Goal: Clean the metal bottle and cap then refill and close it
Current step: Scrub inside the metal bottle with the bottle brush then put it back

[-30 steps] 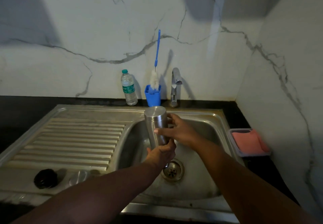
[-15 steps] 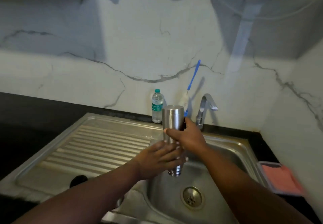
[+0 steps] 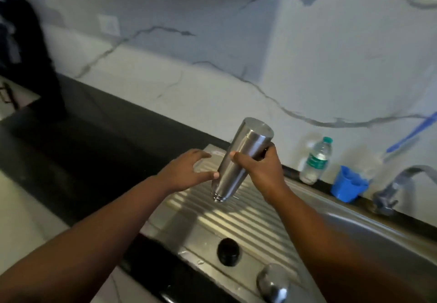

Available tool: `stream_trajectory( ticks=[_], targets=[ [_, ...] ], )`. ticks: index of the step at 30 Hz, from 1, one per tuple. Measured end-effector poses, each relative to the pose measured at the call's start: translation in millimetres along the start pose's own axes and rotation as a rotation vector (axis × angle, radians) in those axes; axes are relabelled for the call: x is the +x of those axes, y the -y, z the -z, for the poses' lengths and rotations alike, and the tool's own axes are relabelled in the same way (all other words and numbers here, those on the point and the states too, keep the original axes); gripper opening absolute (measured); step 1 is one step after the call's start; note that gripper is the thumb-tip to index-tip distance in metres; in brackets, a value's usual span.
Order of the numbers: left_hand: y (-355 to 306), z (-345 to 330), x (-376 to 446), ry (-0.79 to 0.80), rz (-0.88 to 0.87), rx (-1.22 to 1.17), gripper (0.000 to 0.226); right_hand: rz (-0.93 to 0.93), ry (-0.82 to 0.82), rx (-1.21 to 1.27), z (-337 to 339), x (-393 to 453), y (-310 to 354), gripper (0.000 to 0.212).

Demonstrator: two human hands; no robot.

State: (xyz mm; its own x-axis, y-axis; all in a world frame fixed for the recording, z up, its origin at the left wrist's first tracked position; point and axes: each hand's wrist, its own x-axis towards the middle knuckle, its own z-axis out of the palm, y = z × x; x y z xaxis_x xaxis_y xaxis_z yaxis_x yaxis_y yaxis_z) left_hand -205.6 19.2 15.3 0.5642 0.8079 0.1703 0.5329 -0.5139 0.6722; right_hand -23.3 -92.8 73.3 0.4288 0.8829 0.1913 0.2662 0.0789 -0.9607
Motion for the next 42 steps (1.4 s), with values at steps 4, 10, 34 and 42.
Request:
stream_trajectory(
  ticks=[4, 10, 34, 42],
  targets=[
    [54.9, 25.1, -25.9, 0.069, 0.106, 0.047, 0.095, 0.01, 0.119, -0.079, -59.3, -6.6, -7.3, 0.069],
    [97.0, 24.1, -51.0, 0.147, 0.093, 0.292, 0.098, -0.006, 0.213, -0.15, -99.7, -25.5, -32.0, 0.07],
    [118.3, 17.7, -52.8, 0.336, 0.043, 0.461, 0.095, 0.043, 0.301, -0.29, -99.9, -33.2, -43.2, 0.078],
    [115.6, 21.9, -50.1, 0.226, 0.046, 0.25, 0.113, 0.009, 0.288, -0.283, -104.2, -35.8, -44.0, 0.069]
  ],
)
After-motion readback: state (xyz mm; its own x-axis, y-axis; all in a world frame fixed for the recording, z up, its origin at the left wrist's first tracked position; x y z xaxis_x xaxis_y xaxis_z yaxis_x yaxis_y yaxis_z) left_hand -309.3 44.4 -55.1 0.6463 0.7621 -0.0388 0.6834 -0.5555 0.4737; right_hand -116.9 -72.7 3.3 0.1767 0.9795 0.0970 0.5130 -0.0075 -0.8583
